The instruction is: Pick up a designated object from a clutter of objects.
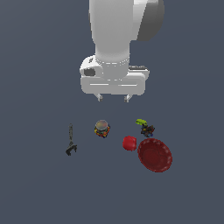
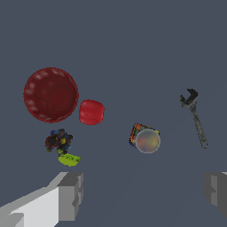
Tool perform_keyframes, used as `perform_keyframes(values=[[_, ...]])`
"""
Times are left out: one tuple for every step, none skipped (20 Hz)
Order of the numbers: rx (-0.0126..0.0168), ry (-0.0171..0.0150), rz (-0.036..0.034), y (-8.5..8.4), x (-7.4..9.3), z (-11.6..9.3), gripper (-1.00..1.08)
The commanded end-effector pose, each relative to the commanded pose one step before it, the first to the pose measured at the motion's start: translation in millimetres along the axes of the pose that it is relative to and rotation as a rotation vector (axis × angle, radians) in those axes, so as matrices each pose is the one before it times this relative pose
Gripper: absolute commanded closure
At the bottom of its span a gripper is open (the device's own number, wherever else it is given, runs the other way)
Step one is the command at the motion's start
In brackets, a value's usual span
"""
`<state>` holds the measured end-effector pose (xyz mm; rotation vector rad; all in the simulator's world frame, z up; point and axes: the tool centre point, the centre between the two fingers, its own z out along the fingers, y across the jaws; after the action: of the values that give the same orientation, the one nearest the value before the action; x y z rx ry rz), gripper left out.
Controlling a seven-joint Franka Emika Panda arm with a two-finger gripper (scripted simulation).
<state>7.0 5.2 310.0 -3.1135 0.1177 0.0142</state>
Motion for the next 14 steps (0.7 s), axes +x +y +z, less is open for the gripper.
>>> perform_keyframes(values=[[0.0, 0.0, 0.0, 0.01, 0.0, 0.0, -0.92], [0.00003, 0.00015, -0.00137, -0.68, 0.0, 0.09, -0.92], [0.00013, 0.00038, -0.0037, -1.8, 0.04, 0.29, -0.92], [0.00023, 0.00065, -0.00637, -3.09, 0.04, 0.45, -0.92], [0.00036, 0.0009, -0.00887, -4.26, 0.05, 0.59, -0.92], [0.00052, 0.00115, -0.01142, -5.4, 0.05, 0.67, -0.92], [0.00071, 0.00135, -0.01355, -6.22, 0.03, 0.62, -0.92], [0.00074, 0.00119, -0.0121, -5.32, 0.0, 0.33, -0.92], [0.0007, 0.00094, -0.00974, -4.03, -0.04, 0.02, -0.92], [0.00062, 0.00069, -0.00731, -2.75, -0.07, -0.25, -0.92], [0.00049, 0.00043, -0.00469, -1.46, -0.09, -0.45, -0.92], [0.0003, 0.00016, -0.00192, -0.29, -0.1, -0.48, -0.92], [0.0, 0.0, 0.0, 0.17, -0.08, -0.26, -0.92], [-0.00013, -0.0002, 0.00206, 0.73, 0.06, 0.2, -0.92]])
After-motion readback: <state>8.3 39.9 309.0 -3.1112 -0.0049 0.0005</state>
